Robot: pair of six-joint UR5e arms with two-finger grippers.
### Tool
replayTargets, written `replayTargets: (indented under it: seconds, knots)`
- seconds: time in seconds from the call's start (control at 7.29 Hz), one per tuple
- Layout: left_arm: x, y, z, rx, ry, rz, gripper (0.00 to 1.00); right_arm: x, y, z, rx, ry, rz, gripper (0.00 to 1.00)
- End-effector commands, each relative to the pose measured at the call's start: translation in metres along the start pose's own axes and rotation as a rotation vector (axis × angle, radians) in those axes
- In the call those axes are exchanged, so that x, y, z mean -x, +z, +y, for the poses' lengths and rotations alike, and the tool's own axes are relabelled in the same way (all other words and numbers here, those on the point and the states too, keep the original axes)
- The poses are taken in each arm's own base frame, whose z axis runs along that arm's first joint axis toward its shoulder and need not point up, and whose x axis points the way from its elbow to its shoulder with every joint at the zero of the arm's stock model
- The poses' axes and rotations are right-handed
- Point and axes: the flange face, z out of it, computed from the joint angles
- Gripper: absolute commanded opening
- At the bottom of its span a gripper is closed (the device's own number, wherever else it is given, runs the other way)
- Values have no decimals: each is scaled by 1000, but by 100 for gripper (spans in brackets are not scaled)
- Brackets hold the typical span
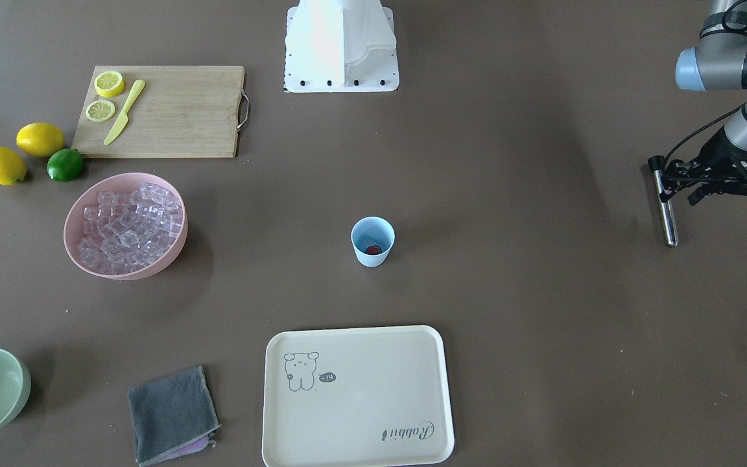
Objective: Mash ice and strawberries in cup
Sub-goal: 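Lower the pestle onto the table and open the left gripper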
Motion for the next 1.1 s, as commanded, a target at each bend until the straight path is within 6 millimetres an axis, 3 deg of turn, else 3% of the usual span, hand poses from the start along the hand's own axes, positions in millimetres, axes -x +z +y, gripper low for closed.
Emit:
replayTargets:
  seconds: [0.0, 0.14, 0.27, 0.41, 0.55, 0.69, 0.82, 0.96]
  knots:
    - [-5, -16, -44, -68, -9, 10, 99, 0, 0, 0, 0, -2, 2, 99]
    - [3, -43, -82, -66, -1, -3, 99, 0, 0, 0, 0, -4, 1, 99]
    - [32, -90, -109, -36, 47, 34, 99, -1, 0, 0, 0, -1, 1, 99]
    - [61, -127, -113, -35, 54, 70, 98, -2, 2, 3, 4, 4, -2, 99]
    - [86, -155, -108, -48, 55, 121, 99, -2, 2, 2, 4, 3, 0, 99]
    - [94, -194, -101, -83, 14, 183, 99, -2, 2, 1, 4, 6, -2, 99]
    - [107, -197, -45, -77, -24, 164, 99, -1, 2, 1, 3, 6, -8, 99]
    - [103, -205, -33, -93, -17, 130, 99, -1, 1, 3, 1, 7, -11, 99]
